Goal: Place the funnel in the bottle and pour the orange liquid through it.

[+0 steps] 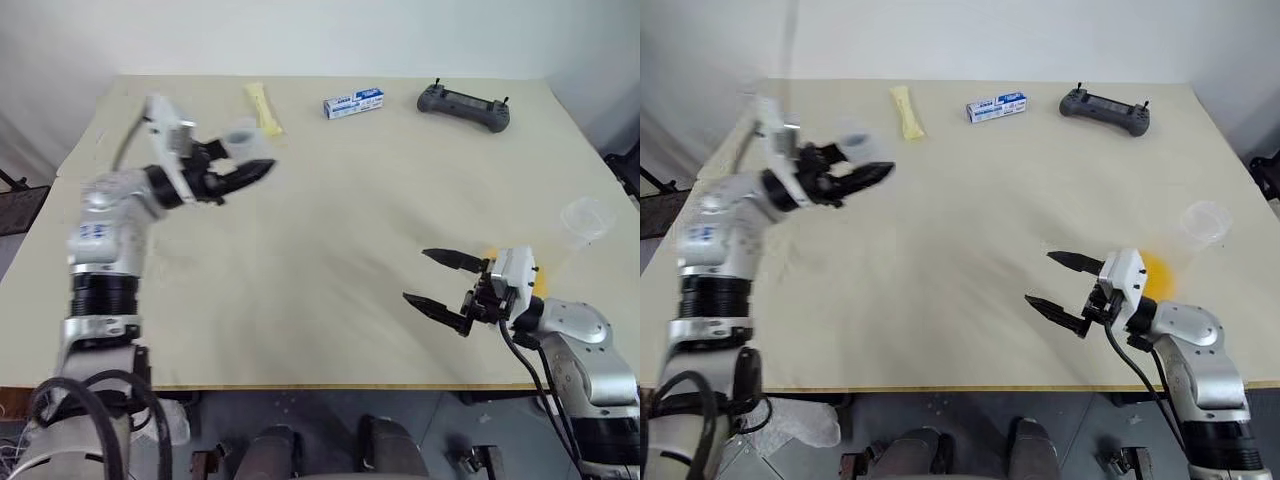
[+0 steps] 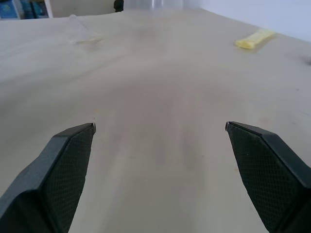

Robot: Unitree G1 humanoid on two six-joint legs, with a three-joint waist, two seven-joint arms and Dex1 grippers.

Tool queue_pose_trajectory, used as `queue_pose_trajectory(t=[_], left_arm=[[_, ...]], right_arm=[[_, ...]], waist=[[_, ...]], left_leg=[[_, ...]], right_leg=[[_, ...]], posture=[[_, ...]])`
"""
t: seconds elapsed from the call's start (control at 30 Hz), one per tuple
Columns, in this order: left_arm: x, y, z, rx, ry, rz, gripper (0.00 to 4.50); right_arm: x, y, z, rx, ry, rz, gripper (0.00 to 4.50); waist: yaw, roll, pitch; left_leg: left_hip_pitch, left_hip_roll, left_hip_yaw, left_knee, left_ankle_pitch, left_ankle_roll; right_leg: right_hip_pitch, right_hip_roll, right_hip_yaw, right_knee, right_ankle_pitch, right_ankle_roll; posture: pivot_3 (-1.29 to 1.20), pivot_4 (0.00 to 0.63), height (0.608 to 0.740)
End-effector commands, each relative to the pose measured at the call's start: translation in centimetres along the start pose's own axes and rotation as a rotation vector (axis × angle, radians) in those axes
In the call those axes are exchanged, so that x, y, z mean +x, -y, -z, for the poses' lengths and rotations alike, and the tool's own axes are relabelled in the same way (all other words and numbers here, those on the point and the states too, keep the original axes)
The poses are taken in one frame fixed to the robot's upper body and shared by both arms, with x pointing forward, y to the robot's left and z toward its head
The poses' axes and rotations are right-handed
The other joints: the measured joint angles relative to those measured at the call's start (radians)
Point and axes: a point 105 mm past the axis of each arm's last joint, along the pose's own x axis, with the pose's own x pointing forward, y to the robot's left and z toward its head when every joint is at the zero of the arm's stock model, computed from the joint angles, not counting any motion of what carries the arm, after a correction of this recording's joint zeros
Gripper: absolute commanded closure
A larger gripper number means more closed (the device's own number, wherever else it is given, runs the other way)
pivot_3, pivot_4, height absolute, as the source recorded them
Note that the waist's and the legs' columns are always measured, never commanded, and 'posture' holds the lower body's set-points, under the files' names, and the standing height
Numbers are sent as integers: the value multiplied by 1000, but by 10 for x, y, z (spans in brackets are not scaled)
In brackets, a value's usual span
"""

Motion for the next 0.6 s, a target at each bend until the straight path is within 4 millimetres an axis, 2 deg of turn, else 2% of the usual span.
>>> queue_pose_trajectory(t=[0.03, 0.1, 0.23, 0.37, 0.6], left_arm=[[25, 13, 0, 5, -14, 94, 1997], [41, 24, 14, -15, -49, 150, 1997], [56, 32, 27, -39, -80, 189, 1997], [61, 34, 44, -2, -137, 206, 1997], [62, 41, 54, 10, -162, 244, 1997]], right_arm=[[-7, -4, -13, -45, 26, 43, 0], [-13, -9, -13, -45, 18, 74, 0], [-21, -15, -12, -43, 2, 117, 0], [-26, -22, -12, -38, -3, 158, 0], [-30, -28, -11, -31, -9, 190, 0]], waist=[[2, 0, 0], [5, 0, 0], [14, 0, 0], [16, 0, 0], [17, 0, 0]], left_leg=[[0, 0, 0, 1, 0, 0], [-1, 0, 1, 1, 0, 0], [-1, 0, 1, 2, 0, 0], [-2, 1, 1, 4, 0, 0], [-3, 0, 0, 6, 0, 0]], right_leg=[[0, 0, 0, 0, 0, 0], [0, 0, 0, 0, 0, 0], [0, 1, 0, 0, 0, 0], [0, 1, 1, 0, 0, 0], [0, 1, 1, 0, 0, 1]], posture=[[0, 150, 740], [0, 150, 740], [0, 150, 740], [0, 150, 740], [0, 150, 740]])
